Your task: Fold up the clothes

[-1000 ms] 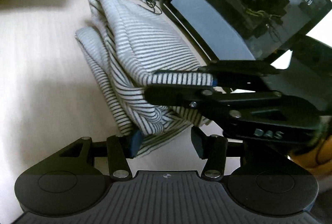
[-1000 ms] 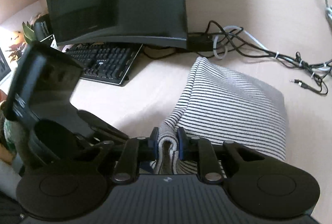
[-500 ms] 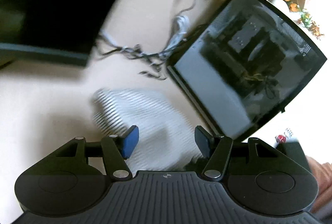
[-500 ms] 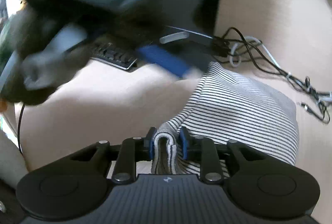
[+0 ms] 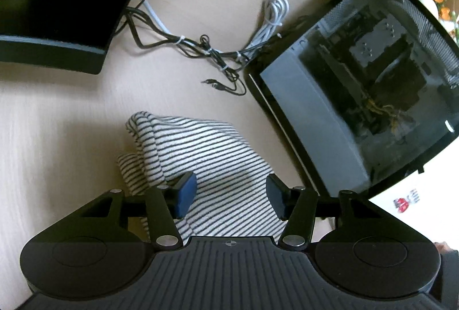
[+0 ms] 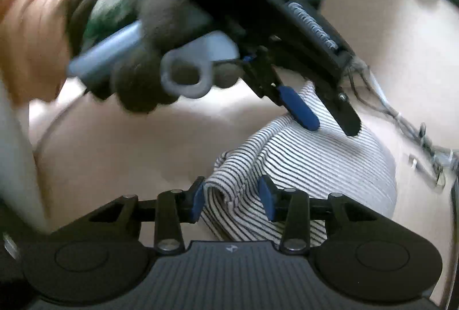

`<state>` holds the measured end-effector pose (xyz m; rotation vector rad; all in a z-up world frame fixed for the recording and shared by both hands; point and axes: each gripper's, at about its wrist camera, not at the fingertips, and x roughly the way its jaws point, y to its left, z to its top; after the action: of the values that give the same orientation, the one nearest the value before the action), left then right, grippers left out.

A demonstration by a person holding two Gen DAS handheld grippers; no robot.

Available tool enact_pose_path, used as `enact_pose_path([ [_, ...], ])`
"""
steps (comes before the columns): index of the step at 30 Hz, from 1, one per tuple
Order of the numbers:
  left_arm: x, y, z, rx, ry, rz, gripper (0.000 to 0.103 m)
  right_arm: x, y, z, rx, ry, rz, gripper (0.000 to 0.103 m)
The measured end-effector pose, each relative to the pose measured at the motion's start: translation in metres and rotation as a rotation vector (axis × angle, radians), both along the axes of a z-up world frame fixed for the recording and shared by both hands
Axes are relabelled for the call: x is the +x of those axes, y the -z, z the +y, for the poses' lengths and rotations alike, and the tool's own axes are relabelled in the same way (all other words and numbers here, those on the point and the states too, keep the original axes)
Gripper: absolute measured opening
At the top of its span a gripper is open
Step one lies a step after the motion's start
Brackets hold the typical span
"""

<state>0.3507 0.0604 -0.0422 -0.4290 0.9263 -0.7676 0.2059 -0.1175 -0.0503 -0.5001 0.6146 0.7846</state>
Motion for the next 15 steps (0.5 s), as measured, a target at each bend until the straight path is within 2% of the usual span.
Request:
enact_pose_path([
  [2, 0.000, -0.001, -0.003, 0.011, 0.000, -0.008, 0.059, -0.001, -0.011, -0.007, 0.021, -0.017, 0.007, 0.041],
  [4, -0.001, -0.001, -0.003, 0.016, -0.001, -0.012, 0.059, 0.004, -0.029, -0.026, 0.084, 0.020, 0.024, 0.048],
  [5, -0.001, -0.001, -0.003, 0.017, -0.003, -0.013, 0.059, 0.007, -0.039, -0.038, 0.108, 0.051, 0.020, 0.055],
  [8, -0.002, -0.001, -0.003, 0.019, -0.003, -0.017, 0.059, 0.029, -0.060, -0.080, 0.217, 0.211, 0.045, 0.061],
  [10, -0.002, -0.002, -0.003, 0.022, -0.005, -0.017, 0.059, 0.054, -0.065, -0.104, 0.305, 0.341, 0.097, 0.063],
  [12, -0.002, -0.002, -0.003, 0.024, -0.004, -0.019, 0.059, 0.079, -0.062, -0.129, 0.402, 0.489, 0.170, 0.067],
  [15, -0.002, -0.002, -0.003, 0.022, -0.002, -0.018, 0.059, 0.119, -0.044, -0.153, 0.539, 0.621, 0.278, 0.070],
])
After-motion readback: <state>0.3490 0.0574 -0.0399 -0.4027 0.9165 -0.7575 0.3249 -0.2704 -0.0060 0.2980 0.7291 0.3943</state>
